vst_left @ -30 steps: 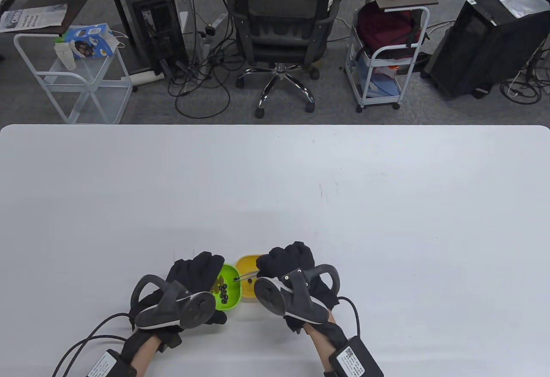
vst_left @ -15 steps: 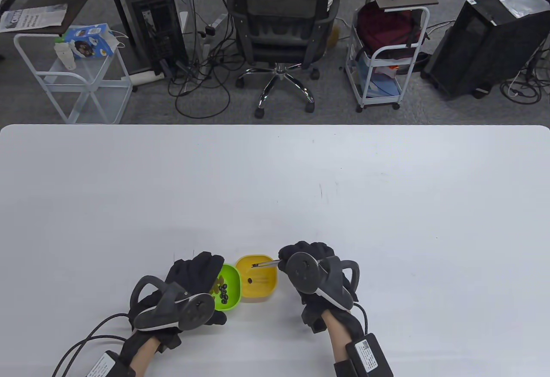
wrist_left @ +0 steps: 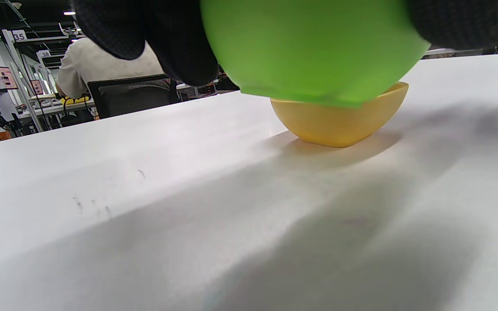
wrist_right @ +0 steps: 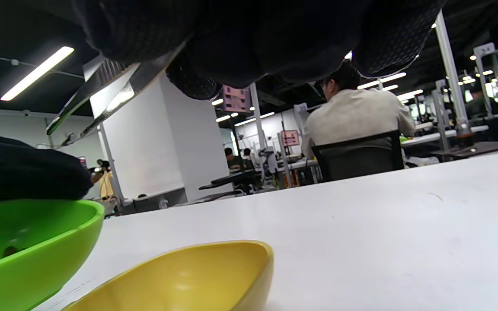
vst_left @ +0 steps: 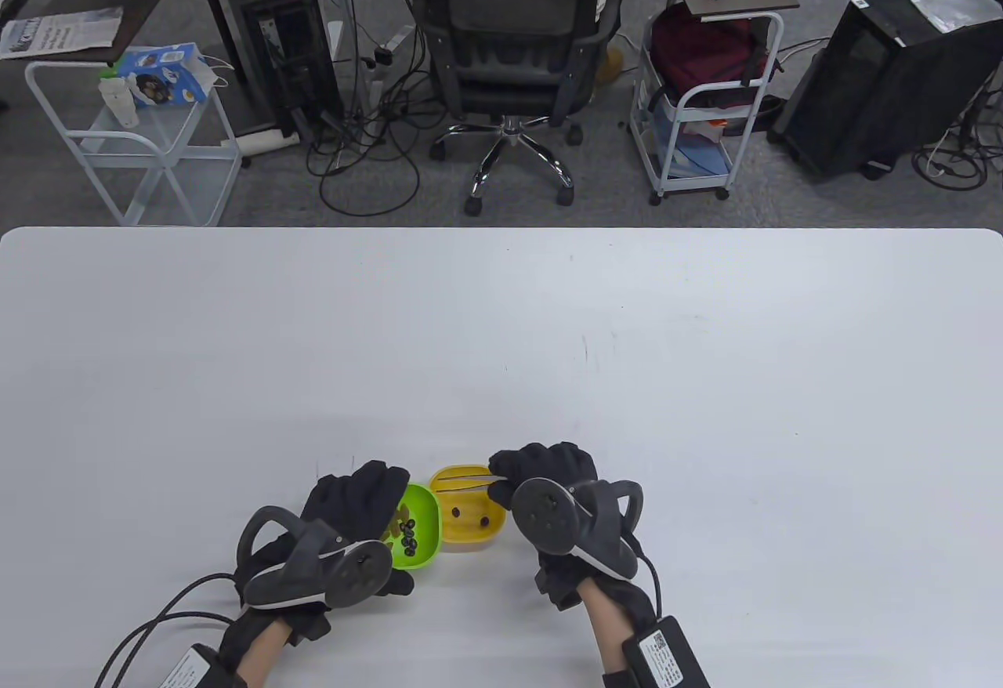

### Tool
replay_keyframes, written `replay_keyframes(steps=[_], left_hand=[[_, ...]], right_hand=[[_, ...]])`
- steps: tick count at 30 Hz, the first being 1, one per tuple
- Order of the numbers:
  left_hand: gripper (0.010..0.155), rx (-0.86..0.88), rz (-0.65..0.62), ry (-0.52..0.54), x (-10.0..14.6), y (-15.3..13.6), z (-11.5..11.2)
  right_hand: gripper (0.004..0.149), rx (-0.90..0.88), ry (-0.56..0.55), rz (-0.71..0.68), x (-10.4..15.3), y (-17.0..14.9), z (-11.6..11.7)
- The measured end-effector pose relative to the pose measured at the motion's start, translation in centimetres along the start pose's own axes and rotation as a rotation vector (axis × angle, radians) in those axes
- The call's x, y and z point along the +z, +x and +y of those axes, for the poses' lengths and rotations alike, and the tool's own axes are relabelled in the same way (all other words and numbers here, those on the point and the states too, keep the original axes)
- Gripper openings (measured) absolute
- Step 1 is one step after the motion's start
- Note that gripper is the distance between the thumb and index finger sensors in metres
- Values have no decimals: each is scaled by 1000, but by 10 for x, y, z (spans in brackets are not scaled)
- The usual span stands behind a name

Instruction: Pick coffee beans with tweezers into small dish

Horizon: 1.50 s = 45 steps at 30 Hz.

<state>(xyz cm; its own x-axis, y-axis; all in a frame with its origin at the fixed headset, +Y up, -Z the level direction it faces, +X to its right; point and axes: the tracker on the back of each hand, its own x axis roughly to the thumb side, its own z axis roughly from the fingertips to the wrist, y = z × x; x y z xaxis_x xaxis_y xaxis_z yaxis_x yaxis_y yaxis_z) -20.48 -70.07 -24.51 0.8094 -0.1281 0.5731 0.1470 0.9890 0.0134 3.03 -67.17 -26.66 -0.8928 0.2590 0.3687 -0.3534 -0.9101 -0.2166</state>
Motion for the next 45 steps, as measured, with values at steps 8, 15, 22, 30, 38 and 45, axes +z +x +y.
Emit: replay_keyframes(steps=[8, 15, 22, 30, 38, 45], left_hand=[[114, -14, -1, -3, -1, 1, 0], [114, -17, -2, -4, -2, 2, 0], [114, -9, 2, -8, -2, 1, 0], [114, -11, -3, -8, -2, 2, 0], [114, -4, -7, -1, -2, 2, 0], [114, -6, -11, -3, -2, 2, -1]], right_hand=[[45, 169, -12, -147, 4, 35, 11], [45, 237, 20, -191, 5, 43, 20], [45, 276, 39, -222, 7, 49, 27], [45, 322, 53, -240, 7, 54, 33], [45, 375, 42, -254, 8, 57, 31], [44, 435, 28, -276, 9, 63, 34]])
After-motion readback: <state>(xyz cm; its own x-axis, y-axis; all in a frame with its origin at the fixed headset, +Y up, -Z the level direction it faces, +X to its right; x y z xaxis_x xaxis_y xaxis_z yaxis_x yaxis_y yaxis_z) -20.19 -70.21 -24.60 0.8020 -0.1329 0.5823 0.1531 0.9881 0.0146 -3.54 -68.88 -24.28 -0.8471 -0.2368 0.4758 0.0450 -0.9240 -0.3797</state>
